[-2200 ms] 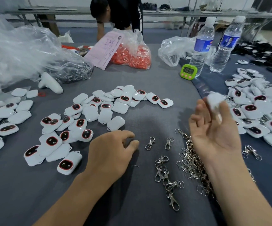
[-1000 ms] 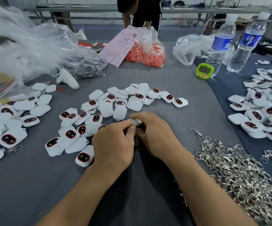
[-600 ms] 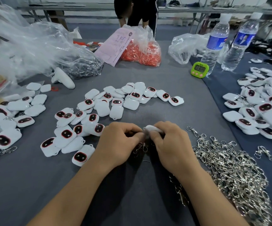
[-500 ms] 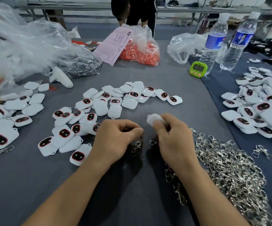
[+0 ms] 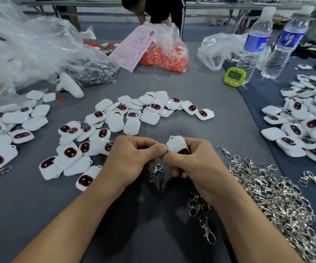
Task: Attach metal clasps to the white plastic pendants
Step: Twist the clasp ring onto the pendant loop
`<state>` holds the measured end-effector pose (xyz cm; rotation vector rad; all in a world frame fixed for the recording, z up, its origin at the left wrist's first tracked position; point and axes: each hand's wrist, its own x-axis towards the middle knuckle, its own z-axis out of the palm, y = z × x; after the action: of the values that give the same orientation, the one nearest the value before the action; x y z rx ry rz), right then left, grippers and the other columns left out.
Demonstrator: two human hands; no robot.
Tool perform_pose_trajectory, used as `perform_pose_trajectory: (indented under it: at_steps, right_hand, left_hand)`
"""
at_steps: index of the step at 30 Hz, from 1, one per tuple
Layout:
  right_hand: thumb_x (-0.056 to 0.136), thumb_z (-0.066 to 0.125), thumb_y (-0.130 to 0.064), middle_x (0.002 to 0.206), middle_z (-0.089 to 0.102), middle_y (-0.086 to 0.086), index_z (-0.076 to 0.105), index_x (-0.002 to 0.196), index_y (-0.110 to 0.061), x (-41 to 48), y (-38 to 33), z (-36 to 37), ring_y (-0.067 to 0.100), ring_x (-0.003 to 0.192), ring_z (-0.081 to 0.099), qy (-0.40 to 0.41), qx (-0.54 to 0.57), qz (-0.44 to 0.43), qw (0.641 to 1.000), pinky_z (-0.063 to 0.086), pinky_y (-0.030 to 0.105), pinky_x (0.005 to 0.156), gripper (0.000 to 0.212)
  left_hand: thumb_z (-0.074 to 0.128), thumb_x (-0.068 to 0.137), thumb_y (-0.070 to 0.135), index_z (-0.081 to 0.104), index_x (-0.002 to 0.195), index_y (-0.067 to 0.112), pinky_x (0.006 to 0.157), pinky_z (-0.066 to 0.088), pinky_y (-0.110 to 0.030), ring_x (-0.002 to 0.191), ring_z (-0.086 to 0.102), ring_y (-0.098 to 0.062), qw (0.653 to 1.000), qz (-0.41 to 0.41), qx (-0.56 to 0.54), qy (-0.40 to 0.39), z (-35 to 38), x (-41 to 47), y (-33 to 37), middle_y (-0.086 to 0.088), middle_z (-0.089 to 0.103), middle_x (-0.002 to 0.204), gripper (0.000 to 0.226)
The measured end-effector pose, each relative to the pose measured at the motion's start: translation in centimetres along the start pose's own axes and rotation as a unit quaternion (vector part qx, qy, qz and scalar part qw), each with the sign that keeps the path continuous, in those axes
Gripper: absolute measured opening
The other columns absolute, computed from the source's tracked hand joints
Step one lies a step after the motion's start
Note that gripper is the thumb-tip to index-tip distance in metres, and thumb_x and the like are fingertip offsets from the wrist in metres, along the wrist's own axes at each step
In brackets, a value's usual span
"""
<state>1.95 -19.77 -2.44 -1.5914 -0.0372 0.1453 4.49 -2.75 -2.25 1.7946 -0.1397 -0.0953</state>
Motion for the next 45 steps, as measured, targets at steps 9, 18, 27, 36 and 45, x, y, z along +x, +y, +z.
perform_pose_trajectory:
  at_steps: [9,18,27,36,45]
  right_hand:
    - [0.077,0.068,0.004,0.061,0.059,0.010,0.065,0.069,-0.007,-0.3,-0.7,0.5,0.018,0.046,0.049,0.076,0.065,0.041,0.994,0.031,0.023,0.039,0.014]
    - [0.078,0.072,-0.004,0.059,0.055,0.005,0.068,0.071,-0.005,-0.1,0.2,0.9,0.016,0.052,0.048,0.138,-0.013,0.022,0.990,0.039,0.027,0.046,0.008]
    - [0.069,0.069,-0.027,0.053,0.057,-0.003,0.071,0.073,-0.018,0.2,0.7,1.1,0.012,0.053,0.050,0.183,-0.159,-0.004,0.970,0.044,0.035,0.048,0.009]
    - [0.077,0.070,-0.015,0.068,0.070,0.012,0.075,0.077,-0.021,-0.1,0.2,0.2,0.012,0.054,0.055,0.123,-0.143,-0.020,0.982,0.048,0.037,0.053,0.008]
    - [0.085,0.067,-0.004,0.064,0.067,-0.001,0.070,0.074,-0.018,-0.5,-0.5,-0.5,0.012,0.056,0.062,0.050,-0.224,-0.095,0.969,0.054,0.037,0.061,0.018]
  left_hand:
    - [0.079,0.080,0.035,0.081,0.082,0.027,0.065,0.053,-0.023,0.064,0.066,-0.011,0.999,-0.006,-0.030,-0.021,0.4,-0.2,-0.1,-0.003,0.075,0.072,0.009]
    - [0.078,0.082,0.017,0.080,0.078,0.033,0.058,0.050,-0.015,0.060,0.065,-0.003,0.992,0.078,0.088,0.053,0.7,-0.7,-0.1,0.010,0.073,0.067,0.017]
    - [0.078,0.081,0.021,0.077,0.076,0.034,0.056,0.046,-0.011,0.059,0.063,0.000,0.979,0.096,0.164,0.079,1.2,-1.3,0.1,0.017,0.071,0.067,0.014]
    - [0.076,0.082,0.001,0.080,0.081,0.013,0.063,0.052,-0.018,0.064,0.065,-0.012,0.999,-0.012,0.005,-0.037,0.5,-0.7,0.4,-0.011,0.077,0.075,0.014]
    - [0.077,0.076,-0.001,0.082,0.076,0.019,0.081,0.060,-0.040,0.078,0.075,-0.031,0.996,-0.028,0.048,-0.068,-0.3,-0.6,0.5,-0.009,0.077,0.075,0.020]
